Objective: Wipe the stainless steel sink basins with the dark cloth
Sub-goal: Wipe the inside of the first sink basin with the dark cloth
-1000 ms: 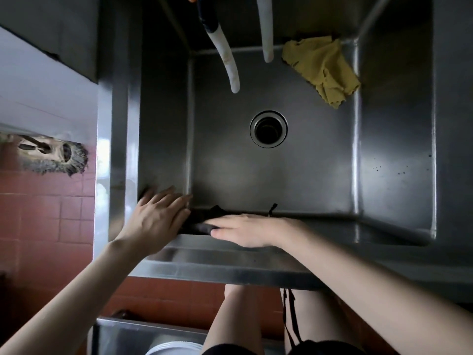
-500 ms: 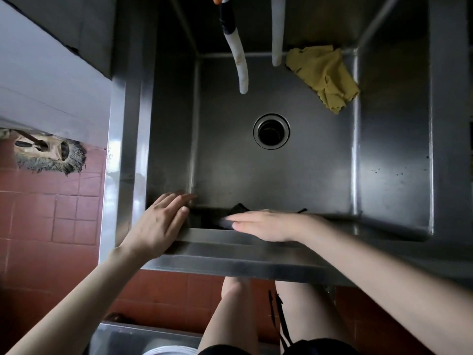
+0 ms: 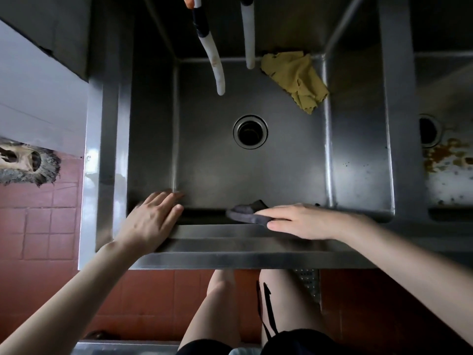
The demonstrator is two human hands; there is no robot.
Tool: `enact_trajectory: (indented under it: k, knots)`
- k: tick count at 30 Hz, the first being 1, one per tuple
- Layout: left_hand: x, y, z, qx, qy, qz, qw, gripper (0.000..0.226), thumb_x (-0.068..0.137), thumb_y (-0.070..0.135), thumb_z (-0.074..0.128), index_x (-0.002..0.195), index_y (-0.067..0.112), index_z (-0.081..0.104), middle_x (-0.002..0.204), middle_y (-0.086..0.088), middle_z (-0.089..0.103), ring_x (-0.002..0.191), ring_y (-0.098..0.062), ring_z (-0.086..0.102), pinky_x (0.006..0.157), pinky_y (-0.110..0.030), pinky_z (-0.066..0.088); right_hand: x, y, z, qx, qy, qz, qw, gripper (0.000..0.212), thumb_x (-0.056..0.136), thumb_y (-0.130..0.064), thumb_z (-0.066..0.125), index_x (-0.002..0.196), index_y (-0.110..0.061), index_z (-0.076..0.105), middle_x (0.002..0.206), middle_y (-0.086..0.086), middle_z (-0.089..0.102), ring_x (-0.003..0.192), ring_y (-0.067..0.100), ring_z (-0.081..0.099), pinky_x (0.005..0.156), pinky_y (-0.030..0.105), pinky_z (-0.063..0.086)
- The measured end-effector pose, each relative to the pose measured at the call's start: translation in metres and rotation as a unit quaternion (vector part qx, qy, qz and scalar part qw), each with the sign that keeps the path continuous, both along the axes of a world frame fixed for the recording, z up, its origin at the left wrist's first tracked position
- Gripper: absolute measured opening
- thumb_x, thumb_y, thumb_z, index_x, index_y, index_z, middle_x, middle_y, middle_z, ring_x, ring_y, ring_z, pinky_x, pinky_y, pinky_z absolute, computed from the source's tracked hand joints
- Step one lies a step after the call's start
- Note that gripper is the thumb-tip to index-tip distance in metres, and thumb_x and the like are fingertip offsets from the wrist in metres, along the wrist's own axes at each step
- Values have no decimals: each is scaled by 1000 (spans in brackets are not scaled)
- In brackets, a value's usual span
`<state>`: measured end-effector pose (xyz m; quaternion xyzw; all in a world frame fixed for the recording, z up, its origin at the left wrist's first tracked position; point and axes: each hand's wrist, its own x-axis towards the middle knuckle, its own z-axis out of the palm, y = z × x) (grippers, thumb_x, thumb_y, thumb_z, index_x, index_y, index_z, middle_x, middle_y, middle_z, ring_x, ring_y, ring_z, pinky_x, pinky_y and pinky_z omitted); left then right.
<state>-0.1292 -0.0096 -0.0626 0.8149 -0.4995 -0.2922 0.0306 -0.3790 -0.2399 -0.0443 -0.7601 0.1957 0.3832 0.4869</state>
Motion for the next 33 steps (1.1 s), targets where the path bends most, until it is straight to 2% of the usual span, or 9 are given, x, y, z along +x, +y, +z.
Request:
enact_trajectory:
  k: [5,8,11,14,20,25,28,30,33]
  knots:
    - [-15,-19,-2,-23,61,-29,997,65,95,58,12,136,21,45,135,0,53,125,-23,48,106,-36,35,13,24,18,-90,-51,5,995,41,97,-47,36,136,-59,31,137,-25,45,123,10,47,97,34,40]
    - [-26,-38,3,-61,102,-14,993,66,93,62,13,136,22,45,127,0,56,117,-21,50,103,-32,35,40,48,18,-117,-80,7,990,39,96,-52,34,136,-52,37,142,-20,43,128,17,45,99,40,40]
    - [-34,-59,3,-86,126,-11,988,60,94,55,17,134,21,46,125,2,57,114,-18,51,101,-30,34,52,57,15,-125,-88,-6,988,38,96,-52,37,131,-44,47,137,-7,51,123,24,49,90,37,39]
    - [-46,-82,1,-105,132,-29,985,59,93,53,18,134,21,46,127,3,56,115,-17,50,100,-24,32,32,43,15,-120,-88,-26,988,37,96,-48,41,132,-41,47,135,-6,53,121,22,50,91,35,40]
    - [-82,-128,-14,-112,152,-52,981,72,86,69,9,138,29,39,128,4,54,118,-21,49,103,-33,36,-39,-21,21,-137,11,-28,990,37,98,-48,37,131,-37,48,136,-10,52,120,18,50,97,37,41]
    - [-120,-176,-30,-106,171,-82,976,90,75,80,-6,141,33,32,135,4,49,125,-19,43,104,-37,37,-73,-65,20,-138,75,1,988,29,98,-47,38,112,-30,57,113,-2,63,104,19,55,88,36,42]
    - [-139,-202,-44,-91,156,-109,978,76,80,69,3,143,34,27,142,6,44,131,-17,38,105,-37,37,-71,-77,14,-133,80,46,987,24,97,-45,41,112,-35,56,112,-2,62,98,19,56,87,39,45]
    - [-147,-216,-51,-72,154,-115,979,64,88,62,12,144,34,24,145,6,40,134,-17,35,106,-37,35,-65,-83,9,-143,86,98,981,23,96,-34,46,116,-33,57,113,1,63,93,20,57,84,38,45]
    - [-148,-230,-60,-66,161,-91,981,49,99,46,29,146,31,25,146,4,39,135,-19,34,107,-38,33,-49,-91,-1,-172,71,170,968,28,92,-23,51,118,-31,59,112,2,65,101,25,60,81,37,46]
